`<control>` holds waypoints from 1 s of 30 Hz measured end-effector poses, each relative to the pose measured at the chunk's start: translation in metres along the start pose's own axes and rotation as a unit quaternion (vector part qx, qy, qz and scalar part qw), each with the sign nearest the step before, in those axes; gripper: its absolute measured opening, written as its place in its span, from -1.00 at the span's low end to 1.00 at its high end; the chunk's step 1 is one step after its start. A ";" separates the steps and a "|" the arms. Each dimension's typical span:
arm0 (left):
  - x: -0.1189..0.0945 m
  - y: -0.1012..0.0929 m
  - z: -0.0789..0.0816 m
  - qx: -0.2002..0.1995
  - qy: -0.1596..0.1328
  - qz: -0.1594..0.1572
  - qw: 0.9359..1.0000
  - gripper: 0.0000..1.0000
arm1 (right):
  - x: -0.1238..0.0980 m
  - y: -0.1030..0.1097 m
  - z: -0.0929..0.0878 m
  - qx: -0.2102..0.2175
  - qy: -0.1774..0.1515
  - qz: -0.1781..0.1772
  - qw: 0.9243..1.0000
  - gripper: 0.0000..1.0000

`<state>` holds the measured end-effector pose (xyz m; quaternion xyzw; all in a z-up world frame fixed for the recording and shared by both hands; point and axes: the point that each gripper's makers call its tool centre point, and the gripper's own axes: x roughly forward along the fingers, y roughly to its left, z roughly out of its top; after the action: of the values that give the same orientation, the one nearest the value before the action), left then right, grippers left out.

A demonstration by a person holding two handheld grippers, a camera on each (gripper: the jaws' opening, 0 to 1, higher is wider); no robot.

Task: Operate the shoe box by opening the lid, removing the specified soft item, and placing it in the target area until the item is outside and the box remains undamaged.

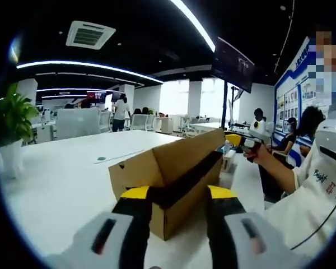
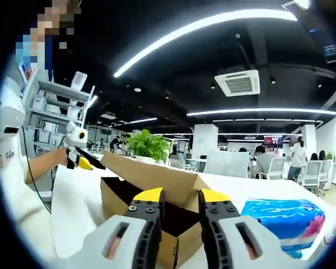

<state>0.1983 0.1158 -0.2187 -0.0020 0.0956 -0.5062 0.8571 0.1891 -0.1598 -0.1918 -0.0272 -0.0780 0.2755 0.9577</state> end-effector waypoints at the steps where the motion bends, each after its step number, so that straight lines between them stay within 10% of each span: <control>1: 0.000 -0.001 0.002 -0.002 -0.007 -0.003 1.000 -0.18 | 0.001 0.000 -0.001 -0.001 -0.001 0.000 1.000 -0.54; 30: 0.010 0.001 -0.027 0.002 0.025 0.031 0.999 -0.07 | -0.004 0.012 -0.036 -0.018 0.047 -0.011 0.999 -0.54</control>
<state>0.1992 0.1104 -0.2466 0.0149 0.1159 -0.4795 0.8697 0.1853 -0.1526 -0.2290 -0.0568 -0.0387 0.2623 0.9625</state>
